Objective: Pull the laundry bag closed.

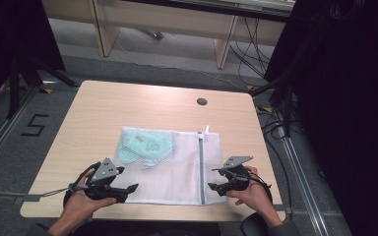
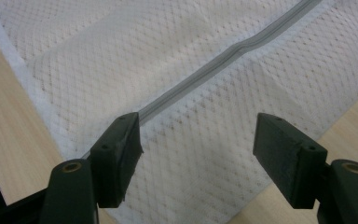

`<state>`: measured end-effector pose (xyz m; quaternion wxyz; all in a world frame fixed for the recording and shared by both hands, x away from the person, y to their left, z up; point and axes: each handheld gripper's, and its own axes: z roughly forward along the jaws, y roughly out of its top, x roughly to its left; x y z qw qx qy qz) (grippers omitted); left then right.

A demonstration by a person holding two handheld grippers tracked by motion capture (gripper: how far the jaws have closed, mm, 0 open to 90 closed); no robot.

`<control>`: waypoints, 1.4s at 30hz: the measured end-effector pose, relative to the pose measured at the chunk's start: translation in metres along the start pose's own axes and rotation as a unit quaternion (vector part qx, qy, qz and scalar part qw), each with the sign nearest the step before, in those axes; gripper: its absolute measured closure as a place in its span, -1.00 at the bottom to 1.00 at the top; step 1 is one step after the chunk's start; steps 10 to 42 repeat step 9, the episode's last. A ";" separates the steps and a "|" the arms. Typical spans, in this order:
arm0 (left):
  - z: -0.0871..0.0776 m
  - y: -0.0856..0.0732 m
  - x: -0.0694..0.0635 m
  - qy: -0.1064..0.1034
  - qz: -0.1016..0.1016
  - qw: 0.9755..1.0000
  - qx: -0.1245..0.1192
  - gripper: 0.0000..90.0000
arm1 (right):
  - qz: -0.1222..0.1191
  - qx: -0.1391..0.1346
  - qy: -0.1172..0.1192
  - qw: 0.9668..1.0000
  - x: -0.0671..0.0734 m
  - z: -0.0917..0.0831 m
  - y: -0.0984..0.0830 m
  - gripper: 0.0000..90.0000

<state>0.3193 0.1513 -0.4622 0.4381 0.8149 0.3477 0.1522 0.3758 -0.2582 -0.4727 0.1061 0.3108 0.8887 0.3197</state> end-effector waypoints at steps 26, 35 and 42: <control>0.001 0.001 0.002 0.002 0.013 1.000 0.010 -0.43 | -0.001 0.003 0.001 1.000 0.000 0.000 -0.001 -0.28; 0.001 0.001 0.002 0.002 0.013 1.000 0.010 -0.43 | -0.001 0.003 0.001 1.000 0.000 0.000 -0.001 -0.28; 0.001 0.001 0.002 0.002 0.013 1.000 0.010 -0.43 | -0.001 0.003 0.001 1.000 0.000 0.000 -0.001 -0.28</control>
